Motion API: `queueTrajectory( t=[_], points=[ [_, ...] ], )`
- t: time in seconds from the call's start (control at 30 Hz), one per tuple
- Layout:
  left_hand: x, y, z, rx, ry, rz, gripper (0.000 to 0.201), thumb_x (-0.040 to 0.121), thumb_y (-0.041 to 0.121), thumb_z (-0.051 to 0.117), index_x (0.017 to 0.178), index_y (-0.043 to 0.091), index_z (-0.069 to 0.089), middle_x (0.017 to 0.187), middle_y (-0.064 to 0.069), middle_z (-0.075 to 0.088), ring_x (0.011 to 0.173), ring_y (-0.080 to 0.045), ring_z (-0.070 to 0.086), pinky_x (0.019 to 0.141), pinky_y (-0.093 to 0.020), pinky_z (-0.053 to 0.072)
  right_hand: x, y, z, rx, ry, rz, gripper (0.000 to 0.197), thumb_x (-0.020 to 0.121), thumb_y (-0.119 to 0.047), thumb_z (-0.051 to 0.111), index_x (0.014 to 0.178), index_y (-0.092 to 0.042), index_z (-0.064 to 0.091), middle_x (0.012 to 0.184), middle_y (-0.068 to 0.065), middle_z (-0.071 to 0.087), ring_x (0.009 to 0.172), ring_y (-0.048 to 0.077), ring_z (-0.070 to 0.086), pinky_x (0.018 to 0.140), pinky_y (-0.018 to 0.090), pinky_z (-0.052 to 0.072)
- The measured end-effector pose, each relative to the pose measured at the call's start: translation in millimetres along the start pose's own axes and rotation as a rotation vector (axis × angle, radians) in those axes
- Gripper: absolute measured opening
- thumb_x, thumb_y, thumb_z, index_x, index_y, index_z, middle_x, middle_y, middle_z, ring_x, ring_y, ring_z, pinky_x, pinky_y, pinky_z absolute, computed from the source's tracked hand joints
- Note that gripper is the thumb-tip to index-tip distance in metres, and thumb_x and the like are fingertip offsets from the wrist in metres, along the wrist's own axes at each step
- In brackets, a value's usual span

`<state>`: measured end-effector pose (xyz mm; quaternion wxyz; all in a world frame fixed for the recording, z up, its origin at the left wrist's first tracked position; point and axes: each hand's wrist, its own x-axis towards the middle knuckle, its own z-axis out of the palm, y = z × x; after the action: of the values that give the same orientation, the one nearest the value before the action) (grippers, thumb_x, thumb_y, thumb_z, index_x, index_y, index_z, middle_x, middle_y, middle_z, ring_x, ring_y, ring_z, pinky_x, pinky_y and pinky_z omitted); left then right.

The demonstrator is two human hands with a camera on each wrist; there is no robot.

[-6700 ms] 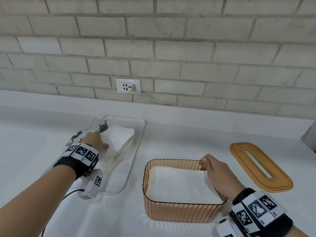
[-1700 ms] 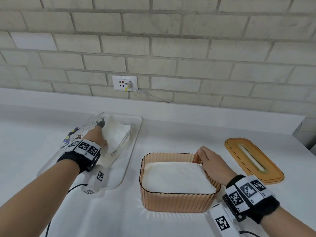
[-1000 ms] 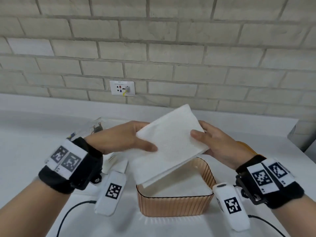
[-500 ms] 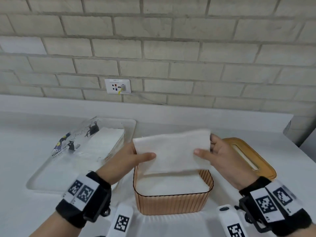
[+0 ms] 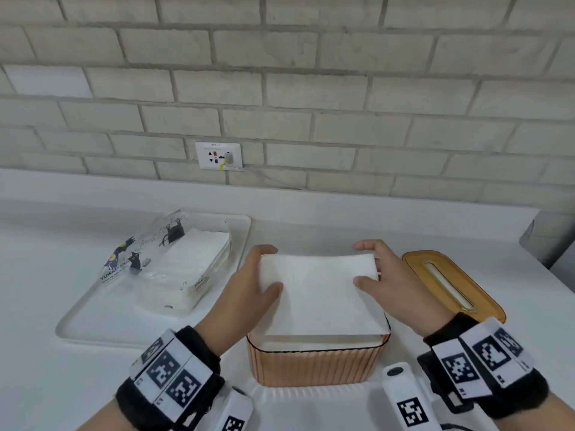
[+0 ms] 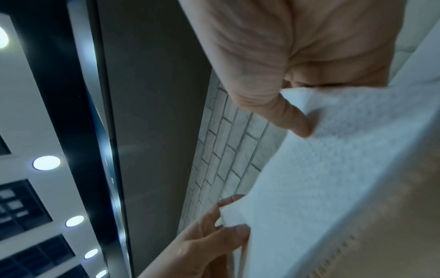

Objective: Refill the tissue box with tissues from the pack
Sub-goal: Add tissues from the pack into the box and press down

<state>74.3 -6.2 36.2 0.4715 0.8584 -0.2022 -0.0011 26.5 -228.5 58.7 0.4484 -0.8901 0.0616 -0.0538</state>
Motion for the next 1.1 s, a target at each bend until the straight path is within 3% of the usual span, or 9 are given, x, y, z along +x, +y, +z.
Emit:
queueTrajectory(
  t=[0.07,0.13,0.2,0.3,0.47,0.57,0.67,0.9,1.1],
  points=[
    [-2,1,2,0.171,-0.061,-0.025,0.062,0.09,0.011,0.058,0.135,0.036,0.025,0.067,0.004,0.048,0.056,-0.007,0.047,0.054,-0.016,0.039,1,1,5,-0.155,-0.11,0.031,0.049,0.091,-0.01,0.053,0.133,-0.028,0.034,0.105,0.007,0.057,0.088,0.016,0.056,0.061,0.012,0.037],
    [-2,0,5,0.384,-0.165,-0.054,0.067,0.09,0.012,0.055,0.14,0.038,0.019,0.071,0.004,0.053,0.065,-0.012,0.052,0.065,-0.023,0.039,0,2,13,-0.301,-0.187,0.017,0.052,0.091,-0.008,0.052,0.135,-0.026,0.031,0.081,0.003,0.054,0.067,0.012,0.054,0.049,0.012,0.035],
    [-3,1,6,0.588,-0.248,-0.066,0.066,0.091,0.015,0.051,0.146,0.033,0.019,0.102,0.001,0.06,0.097,-0.018,0.057,0.085,-0.032,0.038,-1,3,20,-0.428,-0.193,-0.057,0.054,0.091,-0.006,0.05,0.138,-0.024,0.031,0.089,0.0,0.052,0.075,0.009,0.051,0.06,0.011,0.037],
    [-4,4,6,0.753,-0.254,-0.058,0.068,0.09,0.022,0.054,0.148,0.032,0.019,0.137,0.004,0.036,0.124,-0.016,0.04,0.095,-0.032,0.035,-5,6,20,-0.574,-0.121,-0.208,0.05,0.091,-0.009,0.051,0.137,-0.024,0.036,0.119,-0.005,0.041,0.106,0.009,0.042,0.076,0.012,0.028],
    [-7,15,1,0.938,-0.416,0.115,0.066,0.085,0.044,0.062,0.143,0.041,0.03,0.147,0.011,0.019,0.135,-0.013,0.022,0.106,-0.042,0.02,-10,-3,7,-0.584,-0.252,-0.333,0.044,0.086,-0.028,0.063,0.127,-0.035,0.049,0.123,-0.018,0.042,0.105,0.001,0.039,0.088,0.011,0.029],
    [-1,12,5,0.904,-0.587,0.038,0.062,0.087,0.037,0.062,0.141,0.043,0.034,0.142,0.011,0.033,0.126,-0.012,0.042,0.108,-0.051,0.016,-4,0,9,-0.658,-0.444,-0.245,0.055,0.082,-0.035,0.068,0.131,-0.041,0.045,0.129,-0.02,0.041,0.115,0.001,0.038,0.11,0.033,0.016],
    [6,3,11,0.904,-0.646,-0.011,0.064,0.085,0.037,0.064,0.14,0.046,0.034,0.136,0.012,0.039,0.115,-0.013,0.051,0.104,-0.05,0.019,5,12,15,-0.727,-0.531,-0.182,0.057,0.082,-0.039,0.067,0.132,-0.045,0.042,0.131,-0.017,0.043,0.124,0.007,0.041,0.113,0.047,0.017],
    [25,2,20,0.952,-0.654,0.02,0.059,0.088,0.034,0.062,0.14,0.044,0.036,0.132,0.006,0.042,0.115,-0.017,0.051,0.105,-0.057,0.014,16,12,20,-0.826,-0.499,-0.151,0.054,0.084,-0.038,0.065,0.132,-0.046,0.043,0.131,-0.013,0.045,0.124,0.012,0.041,0.111,0.058,0.011],
    [38,7,-15,0.608,-0.24,0.076,0.027,0.093,0.04,0.054,0.119,0.038,0.06,0.112,0.013,0.058,0.108,-0.008,0.046,0.096,-0.038,0.03,22,13,2,-0.406,-0.115,-0.252,0.02,0.09,-0.031,0.058,0.109,-0.032,0.063,0.108,-0.01,0.058,0.1,0.009,0.051,0.088,0.025,0.042]
  ],
)
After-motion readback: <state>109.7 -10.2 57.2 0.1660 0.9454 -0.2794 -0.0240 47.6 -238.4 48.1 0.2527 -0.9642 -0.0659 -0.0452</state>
